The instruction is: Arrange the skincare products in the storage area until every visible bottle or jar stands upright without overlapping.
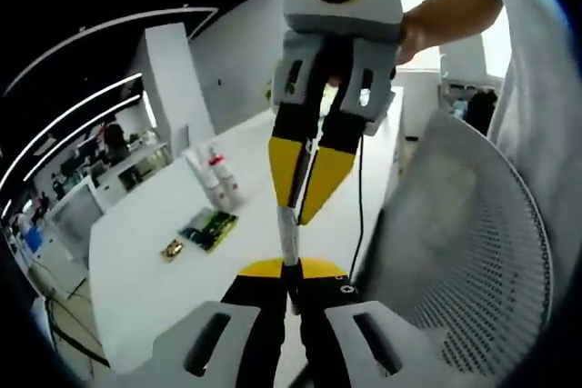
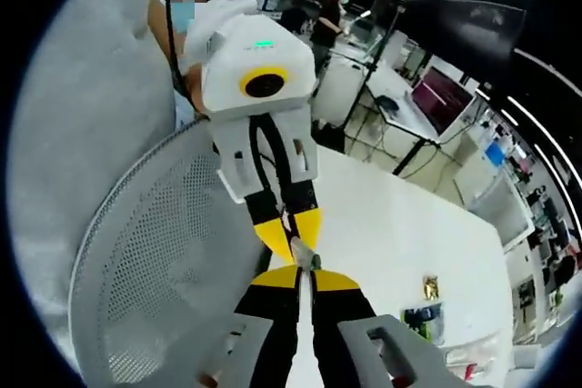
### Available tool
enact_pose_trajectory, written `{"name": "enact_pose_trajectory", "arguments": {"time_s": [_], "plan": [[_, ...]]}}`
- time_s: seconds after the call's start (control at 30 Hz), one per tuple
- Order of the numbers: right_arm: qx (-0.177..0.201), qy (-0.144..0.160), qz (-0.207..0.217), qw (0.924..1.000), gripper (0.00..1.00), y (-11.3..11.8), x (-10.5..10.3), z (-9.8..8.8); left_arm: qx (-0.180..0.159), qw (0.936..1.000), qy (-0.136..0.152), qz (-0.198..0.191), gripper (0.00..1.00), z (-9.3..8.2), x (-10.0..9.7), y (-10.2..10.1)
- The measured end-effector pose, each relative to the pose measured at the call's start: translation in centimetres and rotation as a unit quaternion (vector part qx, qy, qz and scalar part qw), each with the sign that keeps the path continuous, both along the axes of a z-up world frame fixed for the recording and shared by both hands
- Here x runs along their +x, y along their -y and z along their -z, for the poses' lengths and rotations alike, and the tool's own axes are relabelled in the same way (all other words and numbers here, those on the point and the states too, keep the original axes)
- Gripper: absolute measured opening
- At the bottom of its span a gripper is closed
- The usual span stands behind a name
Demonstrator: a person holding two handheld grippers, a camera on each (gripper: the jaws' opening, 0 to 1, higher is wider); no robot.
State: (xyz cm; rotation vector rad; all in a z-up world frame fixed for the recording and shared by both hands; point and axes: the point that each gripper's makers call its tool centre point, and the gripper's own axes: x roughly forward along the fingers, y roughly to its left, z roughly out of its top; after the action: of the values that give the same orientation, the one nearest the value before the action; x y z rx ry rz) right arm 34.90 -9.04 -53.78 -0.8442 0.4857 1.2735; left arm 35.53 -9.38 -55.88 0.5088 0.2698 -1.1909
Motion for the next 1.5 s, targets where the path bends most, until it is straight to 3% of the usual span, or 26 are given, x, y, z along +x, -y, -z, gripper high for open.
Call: {"name": "enact_pose_trajectory", "arguments": {"time_s": [0.17,0.23,0.37,0.4,0.43,0.5,0.57,0.77,0.8,0.87,0.93,1.0,1.1,1.17,1.23,1.27,1.33,1.43,1.5], "plan": [[-0.004,-0.069,-0.032,0.9971,0.0,0.3,-1.6,1.2,0.03,0.9989,0.005,0.036,0.0,0.9,-1.2,0.2],[0.008,-0.082,-0.028,0.9962,0.0,0.2,-1.5,1.4,0.034,0.9986,0.003,0.04,0.0,1.0,-1.3,0.2],[0.046,-0.149,-0.007,0.9877,0.0,0.4,-2.2,1.7,0.041,0.9976,0.004,0.056,0.0,1.3,-1.9,0.2],[0.067,-0.164,0.008,0.9841,0.0,0.3,-2.0,1.6,0.017,0.998,0.005,0.061,0.0,0.7,-2.0,0.7],[0.06,-0.169,0.016,0.9836,0.0,0.6,-2.0,1.9,-0.006,0.9983,0.005,0.057,0.0,-0.2,-1.8,0.9],[0.07,-0.15,0.011,0.9862,0.0,0.3,-2.0,1.7,-0.023,0.9987,0.003,0.046,0.0,-0.7,-1.5,0.8],[0.062,-0.124,0.005,0.9902,0.0,0.1,-2.1,1.5,-0.008,0.9983,-0.001,0.057,0.0,-0.1,-1.8,0.8],[0.052,-0.144,0.017,0.9881,0.0,-0.1,-2.7,2.4,0.012,0.9972,-0.012,0.073,0.01,0.8,-2.5,0.7],[0.058,-0.149,0.019,0.987,0.0,-0.1,-2.8,2.4,0.011,0.9971,-0.015,0.074,0.02,0.8,-2.5,0.7],[0.078,-0.179,0.022,0.9805,0.0,-0.1,-3.6,2.2,-0.01,0.9956,-0.054,0.076,0.06,0.6,-3.0,0.9],[0.109,-0.201,0.047,0.9724,0.0,0.2,-3.6,1.6,-0.018,0.996,-0.054,0.068,0.12,0.3,-2.6,0.9],[0.141,-0.214,0.062,0.9646,0.0,0.7,-3.5,1.0,-0.044,0.9941,-0.083,0.053,0.17,-0.4,-2.3,0.9],[0.185,-0.222,0.093,0.9527,0.0,1.2,-3.0,0.0,-0.093,0.9876,-0.124,0.025,0.22,-1.8,-1.3,0.9],[0.192,-0.22,0.105,0.9507,0.0,1.8,-2.8,0.0,-0.119,0.9829,-0.139,0.015,0.24,-2.6,-0.8,0.8],[0.214,-0.226,0.123,0.9424,0.0,1.9,-2.6,-0.3,-0.14,0.9764,-0.164,0.002,0.26,-3.2,-0.2,0.5],[0.225,-0.229,0.133,0.9377,0.0,2.1,-2.4,-0.5,-0.156,0.9702,-0.186,-0.005,0.27,-3.6,-0.1,0.4],[0.257,-0.231,0.146,0.927,0.0,2.0,-1.9,-1.4,-0.169,0.9655,-0.198,-0.01,0.3,-3.9,0.2,0.3],[0.299,-0.242,0.172,0.907,0.0,2.1,-1.1,-2.4,-0.2,0.9434,-0.264,-0.022,0.3,-4.6,0.5,-0.3],[0.352,-0.258,0.177,0.8822,0.0,1.9,-0.6,-4.1,-0.251,0.9226,-0.292,-0.023,0.29,-6.3,1.1,-0.4]]}}
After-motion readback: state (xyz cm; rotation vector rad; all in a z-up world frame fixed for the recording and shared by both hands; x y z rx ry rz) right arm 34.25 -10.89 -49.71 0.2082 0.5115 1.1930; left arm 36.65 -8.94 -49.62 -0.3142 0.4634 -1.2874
